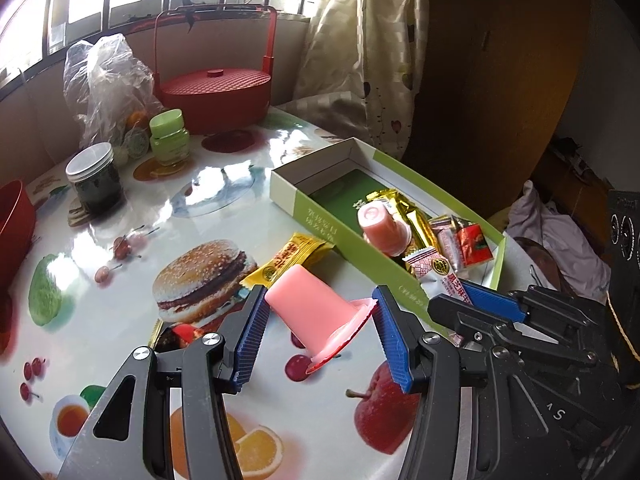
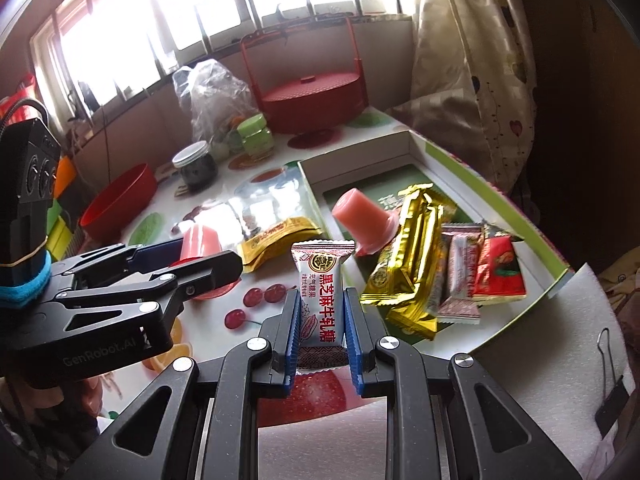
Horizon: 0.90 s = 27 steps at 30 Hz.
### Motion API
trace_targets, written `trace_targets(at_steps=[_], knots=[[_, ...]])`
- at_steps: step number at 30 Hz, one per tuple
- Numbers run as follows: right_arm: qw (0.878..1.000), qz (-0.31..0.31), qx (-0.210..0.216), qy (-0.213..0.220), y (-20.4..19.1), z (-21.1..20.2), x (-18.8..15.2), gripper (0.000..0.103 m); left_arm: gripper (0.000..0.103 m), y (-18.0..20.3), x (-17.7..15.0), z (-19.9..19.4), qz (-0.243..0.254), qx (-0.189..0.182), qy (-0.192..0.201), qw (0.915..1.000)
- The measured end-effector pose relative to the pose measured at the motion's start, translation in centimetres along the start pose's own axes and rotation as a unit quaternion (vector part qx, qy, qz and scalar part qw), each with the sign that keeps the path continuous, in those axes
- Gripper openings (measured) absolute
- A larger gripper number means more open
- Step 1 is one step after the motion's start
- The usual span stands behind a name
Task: Organize snacks
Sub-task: 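Carry the pink jelly cup and white-and-red packet over the green box with both grippers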
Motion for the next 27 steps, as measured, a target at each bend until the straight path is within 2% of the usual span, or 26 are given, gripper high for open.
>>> trace_targets(at_steps=[27], knots=[[0.998, 0.042, -0.040, 0.027, 6.0, -1.9, 2.0, 0.020, 0.054, 4.3, 2.8, 2.0, 0.028, -0.034, 0.003, 0.9990]])
Point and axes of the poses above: each gripper's, at about its wrist camera, not at the fingertips, and z roughly the way its jaws point, y to its right, x to its top, the point moved 7 cm from there along z, roughly the way its jaws point, and after that the axes turned 4 degrees about z, right-handed, at the moved point
